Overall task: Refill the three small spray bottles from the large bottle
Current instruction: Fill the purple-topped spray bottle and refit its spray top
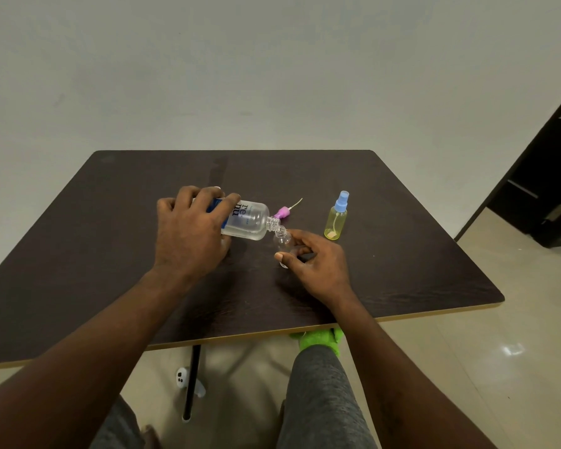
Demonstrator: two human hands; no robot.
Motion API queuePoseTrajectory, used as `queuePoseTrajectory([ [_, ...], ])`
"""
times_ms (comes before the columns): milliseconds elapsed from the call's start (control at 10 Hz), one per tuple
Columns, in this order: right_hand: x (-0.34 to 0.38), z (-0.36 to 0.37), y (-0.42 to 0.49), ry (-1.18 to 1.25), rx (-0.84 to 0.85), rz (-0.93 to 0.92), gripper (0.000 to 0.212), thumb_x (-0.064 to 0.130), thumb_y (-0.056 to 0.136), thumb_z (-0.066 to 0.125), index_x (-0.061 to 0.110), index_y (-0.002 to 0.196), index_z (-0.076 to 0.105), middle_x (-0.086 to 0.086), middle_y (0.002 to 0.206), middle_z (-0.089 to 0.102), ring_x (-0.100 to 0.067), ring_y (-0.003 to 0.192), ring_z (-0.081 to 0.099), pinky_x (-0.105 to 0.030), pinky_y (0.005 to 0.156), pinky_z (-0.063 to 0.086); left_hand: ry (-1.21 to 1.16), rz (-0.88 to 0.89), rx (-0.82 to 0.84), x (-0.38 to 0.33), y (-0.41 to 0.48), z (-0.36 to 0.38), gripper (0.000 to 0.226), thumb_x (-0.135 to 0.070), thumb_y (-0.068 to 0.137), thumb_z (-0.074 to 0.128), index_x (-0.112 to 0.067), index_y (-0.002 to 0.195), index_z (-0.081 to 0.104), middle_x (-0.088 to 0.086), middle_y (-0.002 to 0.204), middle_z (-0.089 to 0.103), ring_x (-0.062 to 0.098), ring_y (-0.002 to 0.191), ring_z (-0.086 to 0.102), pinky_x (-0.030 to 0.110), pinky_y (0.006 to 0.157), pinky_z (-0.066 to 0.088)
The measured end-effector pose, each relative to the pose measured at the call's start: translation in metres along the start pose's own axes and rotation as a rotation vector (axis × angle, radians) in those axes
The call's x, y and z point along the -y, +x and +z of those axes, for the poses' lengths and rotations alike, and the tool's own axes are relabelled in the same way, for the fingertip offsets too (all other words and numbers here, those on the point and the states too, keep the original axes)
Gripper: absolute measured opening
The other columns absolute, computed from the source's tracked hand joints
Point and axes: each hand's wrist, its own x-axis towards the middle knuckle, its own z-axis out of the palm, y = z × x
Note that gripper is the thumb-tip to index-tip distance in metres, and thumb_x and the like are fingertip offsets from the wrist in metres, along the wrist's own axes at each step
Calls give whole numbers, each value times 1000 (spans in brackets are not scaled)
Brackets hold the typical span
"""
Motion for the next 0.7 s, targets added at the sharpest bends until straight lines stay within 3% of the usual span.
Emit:
queuePoseTrajectory([
  [500,5,-1,-1,16,-3,-16,48,41,82,86,34,127,70,24,101,72,5,90,71,-10,78,55,0,-2,0,0,0,-1,78,-28,71,92,-24,143,60,10,140,61,38,126,49,53,90,40],
  [700,4,-2,-1,13,-3,-3,44,38,82,87,32,124,74,18,102,76,5,90,70,-9,77,54,-1,-1,-10,-1,0,-2,77,-27,72,91,-23,142,60,9,139,61,38,125,50,53,89,40],
])
